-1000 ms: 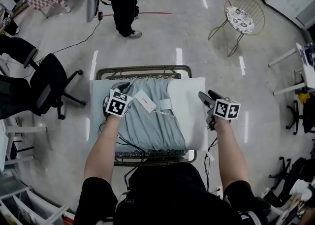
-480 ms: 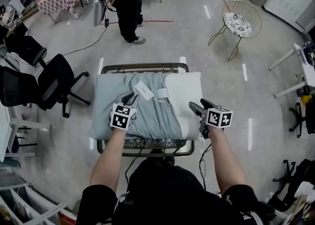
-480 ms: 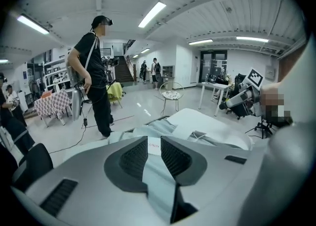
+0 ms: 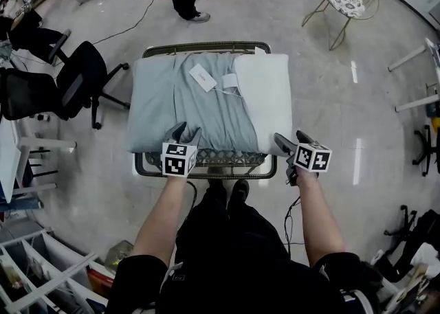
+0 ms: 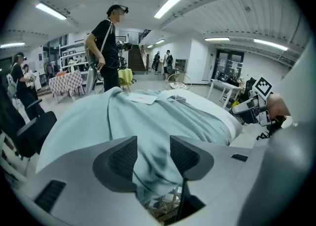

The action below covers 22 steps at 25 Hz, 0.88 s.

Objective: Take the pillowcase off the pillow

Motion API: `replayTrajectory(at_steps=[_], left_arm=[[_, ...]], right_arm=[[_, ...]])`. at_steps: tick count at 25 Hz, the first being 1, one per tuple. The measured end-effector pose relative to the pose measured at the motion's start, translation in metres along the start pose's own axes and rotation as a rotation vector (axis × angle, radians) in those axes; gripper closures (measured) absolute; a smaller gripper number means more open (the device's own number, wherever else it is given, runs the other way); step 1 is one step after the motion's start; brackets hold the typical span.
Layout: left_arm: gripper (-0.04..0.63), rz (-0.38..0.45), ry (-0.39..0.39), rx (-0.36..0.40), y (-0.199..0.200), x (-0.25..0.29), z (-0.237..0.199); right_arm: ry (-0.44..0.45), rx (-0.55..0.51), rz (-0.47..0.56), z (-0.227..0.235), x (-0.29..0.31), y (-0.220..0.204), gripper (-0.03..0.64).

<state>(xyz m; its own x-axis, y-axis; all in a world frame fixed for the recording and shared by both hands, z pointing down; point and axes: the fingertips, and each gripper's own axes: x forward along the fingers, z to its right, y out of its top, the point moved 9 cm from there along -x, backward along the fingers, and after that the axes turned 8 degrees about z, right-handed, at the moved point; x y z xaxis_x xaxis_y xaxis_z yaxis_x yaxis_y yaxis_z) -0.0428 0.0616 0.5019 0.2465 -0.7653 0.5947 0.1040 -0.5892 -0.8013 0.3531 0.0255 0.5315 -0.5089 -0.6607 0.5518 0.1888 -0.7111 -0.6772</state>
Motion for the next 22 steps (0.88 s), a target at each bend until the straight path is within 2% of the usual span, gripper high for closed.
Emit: replayTrajectory(at_steps=[2,4,7,9,11,13,17,18,22], left_arm=[[0.383,-0.018,0.022,-0.033,-0.020,-0.003,0.001],[0.368,0.004,0.043,-0.027,-0.036,-0.006,0.001],[0.364,0.044,0.049,0.015,-0.043,-0.011,0.004],[0.364,0.049,0.034,-0.012,-0.043,-0.016,0.010],[0.362,0.033,0.009,-0.048,-0.048,-0.017,0.018],[0.359,0.011,0.000,-0.054,-0.056,-0.009,0.023],[0.351,-0.025,0.054,-0.018,-0.058,0.011,0.017],[0.358,-0.033,0.064,-0.005,-0.056,0.014,0.016],[0.518,-0.074,0.037,0.031,-0.052,0.009,0.008]], right_arm=[[-0.025,0.021,-0.042,0.008,0.001,-0.019,0.155],[-0.028,0.064,-0.076,0.012,0.006,-0.038,0.136],[-0.007,0.156,-0.059,0.009,0.019,-0.054,0.132],[0.004,0.182,-0.034,0.005,0.023,-0.057,0.139],[0.021,0.187,-0.017,0.002,0.024,-0.059,0.193],[0.030,0.183,-0.009,-0.001,0.025,-0.061,0.224],[0.049,0.162,0.004,-0.010,0.031,-0.065,0.281],[0.055,0.160,0.009,-0.012,0.032,-0.066,0.298],[0.104,0.196,0.052,-0.015,0.023,-0.061,0.395]])
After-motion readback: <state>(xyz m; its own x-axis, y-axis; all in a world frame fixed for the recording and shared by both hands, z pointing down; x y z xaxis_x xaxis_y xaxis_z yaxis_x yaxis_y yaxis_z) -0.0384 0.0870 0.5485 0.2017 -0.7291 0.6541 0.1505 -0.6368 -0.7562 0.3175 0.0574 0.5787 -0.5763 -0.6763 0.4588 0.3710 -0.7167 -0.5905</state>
